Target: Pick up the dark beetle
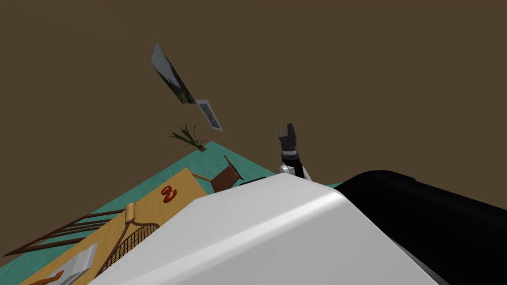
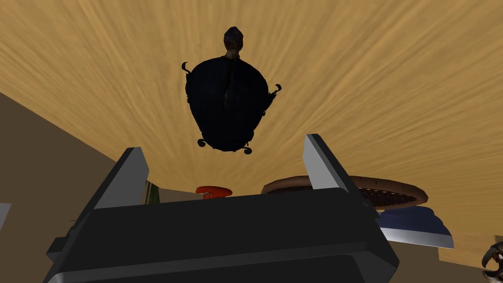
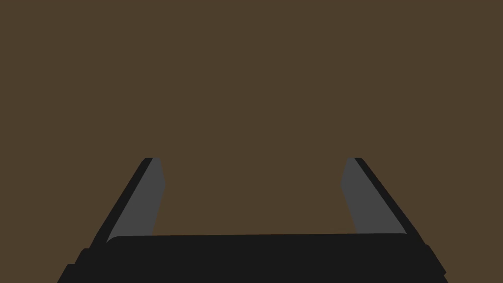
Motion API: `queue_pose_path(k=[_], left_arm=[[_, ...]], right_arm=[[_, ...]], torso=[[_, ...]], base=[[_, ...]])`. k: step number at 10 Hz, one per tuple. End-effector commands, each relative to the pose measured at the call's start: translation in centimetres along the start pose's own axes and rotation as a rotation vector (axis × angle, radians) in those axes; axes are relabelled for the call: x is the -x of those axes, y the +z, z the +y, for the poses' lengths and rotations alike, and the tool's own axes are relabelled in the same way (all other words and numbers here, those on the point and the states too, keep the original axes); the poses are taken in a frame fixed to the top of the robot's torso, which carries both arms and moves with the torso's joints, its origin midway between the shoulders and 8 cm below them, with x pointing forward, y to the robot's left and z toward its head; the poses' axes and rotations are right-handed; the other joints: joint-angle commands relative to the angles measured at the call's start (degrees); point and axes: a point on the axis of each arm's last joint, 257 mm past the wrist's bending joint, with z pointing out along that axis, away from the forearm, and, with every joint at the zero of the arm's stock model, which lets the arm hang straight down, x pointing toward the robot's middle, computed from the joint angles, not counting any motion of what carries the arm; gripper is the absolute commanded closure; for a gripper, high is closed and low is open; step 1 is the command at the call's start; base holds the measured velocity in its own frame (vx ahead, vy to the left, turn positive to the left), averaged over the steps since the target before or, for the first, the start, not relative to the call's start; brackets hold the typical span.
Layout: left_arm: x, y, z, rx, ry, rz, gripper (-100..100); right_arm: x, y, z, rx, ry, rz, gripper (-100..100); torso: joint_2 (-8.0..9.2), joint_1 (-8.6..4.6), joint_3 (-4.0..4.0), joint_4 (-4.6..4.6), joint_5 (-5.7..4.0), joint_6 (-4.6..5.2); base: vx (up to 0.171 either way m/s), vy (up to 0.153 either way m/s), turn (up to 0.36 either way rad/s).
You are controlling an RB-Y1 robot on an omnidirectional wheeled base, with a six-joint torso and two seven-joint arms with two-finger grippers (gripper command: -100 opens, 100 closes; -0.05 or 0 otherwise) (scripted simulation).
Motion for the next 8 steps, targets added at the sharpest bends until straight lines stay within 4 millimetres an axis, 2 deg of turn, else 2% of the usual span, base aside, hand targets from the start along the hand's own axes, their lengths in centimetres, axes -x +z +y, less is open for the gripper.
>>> queue_pose_path(k=[1, 2, 5, 6, 7, 8], left_arm=[[0.0, 0.0, 0.0, 0.000, 0.000, 0.000, 0], [0.0, 0.8, -0.3, 0.001, -0.002, -0.001, -100], [-0.1, 2.4, -0.8, 0.002, -0.007, -0.003, -100], [-0.1, 2.1, -0.7, 0.002, -0.006, -0.002, -100], [-0.1, 2.1, -0.7, 0.002, -0.006, -0.003, 100], [-0.1, 2.1, -0.7, 0.002, -0.006, -0.003, 100]], right_arm=[[0.0, 0.0, 0.0, 0.000, 0.000, 0.000, 0], [0.0, 0.0, 0.0, 0.000, 0.000, 0.000, 0], [0.0, 0.0, 0.0, 0.000, 0.000, 0.000, 0], [0.0, 0.0, 0.0, 0.000, 0.000, 0.000, 0], [0.0, 0.0, 0.0, 0.000, 0.000, 0.000, 0], [0.0, 0.0, 0.0, 0.000, 0.000, 0.000, 0]], torso=[[0.00, 0.00, 0.00, 0.00, 0.00, 0.00], [0.15, -0.18, 0.09, 0.04, -0.04, 0.00], [0.34, -0.19, 0.20, 0.08, -0.05, 0.00], [0.34, -0.19, 0.20, 0.08, -0.05, 0.00], [0.31, -0.23, 0.18, 0.07, -0.06, -0.01], [0.28, -0.26, 0.17, 0.07, -0.07, -0.01]], base=[[0.009, 0.011, -0.001], [-0.008, 0.010, -0.019], [-0.024, 0.017, -0.022], [-0.009, 0.008, -0.005], [0.000, 0.000, 0.000], [0.000, 0.000, 0.000]])
